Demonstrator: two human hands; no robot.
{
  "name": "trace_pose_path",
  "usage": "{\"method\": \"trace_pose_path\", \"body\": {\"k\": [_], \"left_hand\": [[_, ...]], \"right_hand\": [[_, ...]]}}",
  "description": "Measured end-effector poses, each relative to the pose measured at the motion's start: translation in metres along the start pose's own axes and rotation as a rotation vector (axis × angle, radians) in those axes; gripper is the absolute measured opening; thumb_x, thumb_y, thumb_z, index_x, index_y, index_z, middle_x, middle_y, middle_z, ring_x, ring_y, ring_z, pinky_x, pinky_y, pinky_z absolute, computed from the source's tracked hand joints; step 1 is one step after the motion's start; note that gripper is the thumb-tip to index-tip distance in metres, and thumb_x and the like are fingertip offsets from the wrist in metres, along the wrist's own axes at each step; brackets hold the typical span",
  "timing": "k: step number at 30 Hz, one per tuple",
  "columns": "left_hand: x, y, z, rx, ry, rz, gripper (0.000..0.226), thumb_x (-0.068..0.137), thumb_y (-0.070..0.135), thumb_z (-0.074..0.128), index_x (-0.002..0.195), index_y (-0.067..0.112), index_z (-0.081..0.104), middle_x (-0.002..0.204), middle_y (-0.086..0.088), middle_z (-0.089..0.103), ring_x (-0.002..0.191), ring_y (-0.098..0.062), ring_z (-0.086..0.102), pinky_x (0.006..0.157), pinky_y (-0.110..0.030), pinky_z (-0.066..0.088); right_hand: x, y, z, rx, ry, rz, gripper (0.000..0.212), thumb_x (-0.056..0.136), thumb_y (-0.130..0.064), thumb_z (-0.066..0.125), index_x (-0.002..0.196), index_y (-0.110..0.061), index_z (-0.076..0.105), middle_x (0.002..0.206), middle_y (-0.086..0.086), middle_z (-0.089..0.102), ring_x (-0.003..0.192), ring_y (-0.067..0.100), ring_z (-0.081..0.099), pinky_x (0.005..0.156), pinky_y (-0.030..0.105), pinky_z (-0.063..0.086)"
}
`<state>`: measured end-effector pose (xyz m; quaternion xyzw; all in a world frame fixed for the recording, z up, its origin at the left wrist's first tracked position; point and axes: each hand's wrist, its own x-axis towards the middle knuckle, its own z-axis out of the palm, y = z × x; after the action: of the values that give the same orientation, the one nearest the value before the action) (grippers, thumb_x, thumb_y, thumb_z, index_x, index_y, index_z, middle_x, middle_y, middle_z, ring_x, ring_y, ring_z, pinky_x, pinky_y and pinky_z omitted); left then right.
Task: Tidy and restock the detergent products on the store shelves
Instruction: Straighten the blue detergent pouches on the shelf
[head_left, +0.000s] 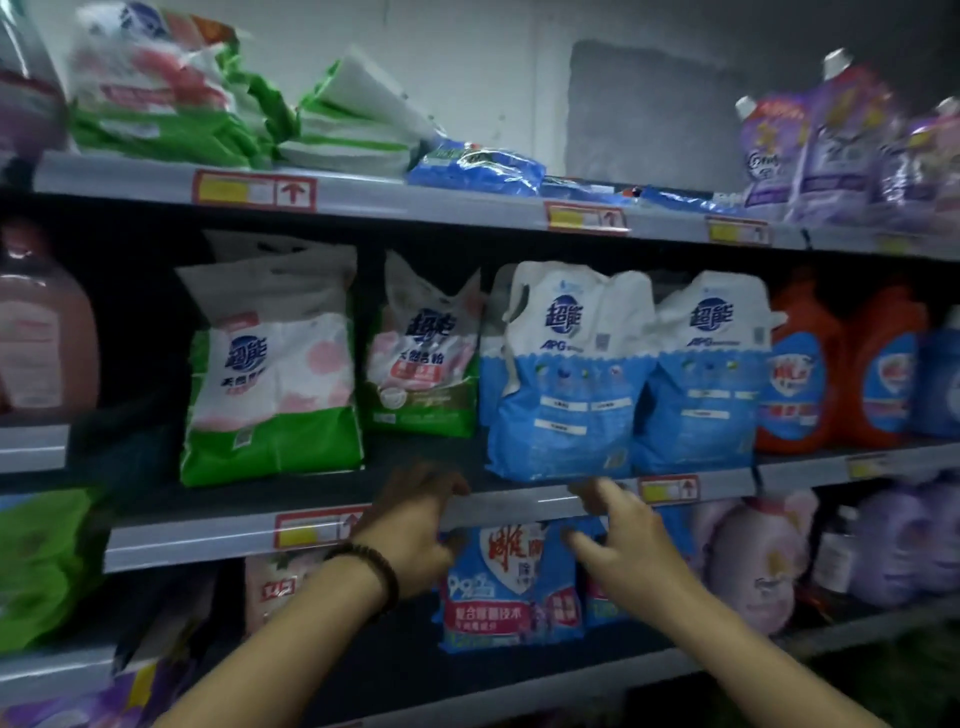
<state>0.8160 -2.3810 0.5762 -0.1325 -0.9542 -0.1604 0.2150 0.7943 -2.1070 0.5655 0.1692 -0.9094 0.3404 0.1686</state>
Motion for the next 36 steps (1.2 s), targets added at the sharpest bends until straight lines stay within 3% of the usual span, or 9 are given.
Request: {"method": "trace_pose_path", "body": {"k": [5, 9, 11, 16, 20, 26, 31, 33, 36], "left_hand": [[0.066, 0.032, 0.005, 0.148, -0.209, -0.071, 0.054, 0.089, 0.037, 0.072, 0.138, 0.030, 0.049, 0.142, 0.000, 0.048, 0.130, -0.024, 0.049, 0.106, -0.042, 0.047], [0.092, 0.044, 0.032, 0.256, -0.348, -0.123, 0.058, 0.098, 0.023, 0.061, 0.151, 0.024, 0.038, 0.149, -0.014, 0.049, 0.133, -0.035, 0.052, 0.107, -0.045, 0.048], [0.095, 0.049, 0.040, 0.379, -0.322, -0.092, 0.054, 0.099, 0.016, 0.055, 0.150, 0.022, 0.039, 0.145, -0.015, 0.053, 0.130, -0.035, 0.055, 0.105, -0.044, 0.048], [0.102, 0.054, 0.053, 0.473, -0.315, -0.036, 0.050, 0.103, 0.013, 0.049, 0.151, 0.019, 0.036, 0.137, -0.014, 0.059, 0.123, -0.032, 0.061, 0.098, -0.043, 0.053], [0.110, 0.055, 0.051, 0.517, -0.297, -0.010, 0.044, 0.104, 0.016, 0.048, 0.147, 0.026, 0.043, 0.138, -0.010, 0.060, 0.125, -0.030, 0.061, 0.098, -0.042, 0.052], [0.113, 0.069, 0.053, 0.768, -0.339, 0.152, 0.029, 0.105, 0.010, 0.046, 0.129, 0.008, 0.063, 0.132, -0.016, 0.064, 0.124, -0.037, 0.060, 0.099, -0.047, 0.051], [0.119, 0.069, 0.047, 0.885, 0.029, 0.575, 0.049, 0.077, 0.018, 0.080, 0.123, 0.027, 0.067, 0.126, -0.023, 0.064, 0.124, -0.040, 0.057, 0.103, -0.054, 0.033], [0.128, 0.068, 0.043, 0.812, 0.040, 0.612, 0.056, 0.086, 0.026, 0.068, 0.139, 0.038, 0.054, 0.154, -0.025, 0.046, 0.143, -0.046, 0.044, 0.115, -0.064, 0.027], [0.151, 0.067, 0.052, 0.829, 0.075, 0.567, 0.071, 0.104, 0.029, 0.052, 0.158, 0.051, 0.011, 0.168, -0.019, -0.024, 0.154, -0.052, -0.012, 0.118, -0.071, -0.014]], "right_hand": [[0.041, 0.017, -0.048, -0.069, 0.030, 0.173, 0.067, 0.093, -0.046, 0.074, 0.145, -0.017, 0.044, 0.135, 0.004, 0.055, 0.126, 0.026, 0.056, 0.091, 0.033, 0.046], [0.080, 0.027, -0.068, -0.007, 0.067, 0.326, 0.096, 0.090, -0.053, 0.076, 0.159, -0.009, 0.027, 0.142, 0.016, 0.055, 0.118, 0.035, 0.061, 0.077, 0.038, 0.054], [0.095, 0.032, -0.074, 0.047, 0.073, 0.360, 0.094, 0.088, -0.056, 0.078, 0.157, -0.012, 0.031, 0.139, 0.014, 0.058, 0.112, 0.033, 0.063, 0.070, 0.035, 0.055], [0.119, 0.036, -0.054, 0.210, 0.041, 0.324, 0.062, 0.086, -0.049, 0.083, 0.131, -0.022, 0.049, 0.130, 0.000, 0.065, 0.112, 0.025, 0.065, 0.094, 0.039, 0.057], [0.128, 0.024, -0.035, -0.052, 0.023, 0.259, 0.073, 0.086, -0.068, 0.066, 0.144, -0.029, 0.044, 0.145, 0.002, 0.057, 0.127, 0.030, 0.062, 0.101, 0.044, 0.056], [0.127, 0.001, -0.023, -0.031, 0.035, 0.225, 0.075, 0.075, -0.075, 0.072, 0.134, -0.035, 0.050, 0.132, 0.000, 0.064, 0.120, 0.029, 0.066, 0.098, 0.043, 0.058], [0.133, -0.012, -0.023, -0.259, -0.047, 0.235, 0.050, 0.099, -0.044, 0.063, 0.139, -0.021, 0.044, 0.136, 0.013, 0.057, 0.124, 0.038, 0.059, 0.099, 0.046, 0.055], [0.137, -0.012, -0.035, -0.331, -0.139, 0.202, 0.040, 0.104, -0.035, 0.054, 0.140, -0.018, 0.048, 0.138, 0.015, 0.060, 0.123, 0.037, 0.062, 0.100, 0.044, 0.055], [0.145, -0.008, -0.068, -0.257, -0.205, 0.245, 0.038, 0.107, -0.040, 0.049, 0.132, -0.015, 0.063, 0.132, 0.014, 0.067, 0.115, 0.034, 0.067, 0.092, 0.037, 0.056]]}}
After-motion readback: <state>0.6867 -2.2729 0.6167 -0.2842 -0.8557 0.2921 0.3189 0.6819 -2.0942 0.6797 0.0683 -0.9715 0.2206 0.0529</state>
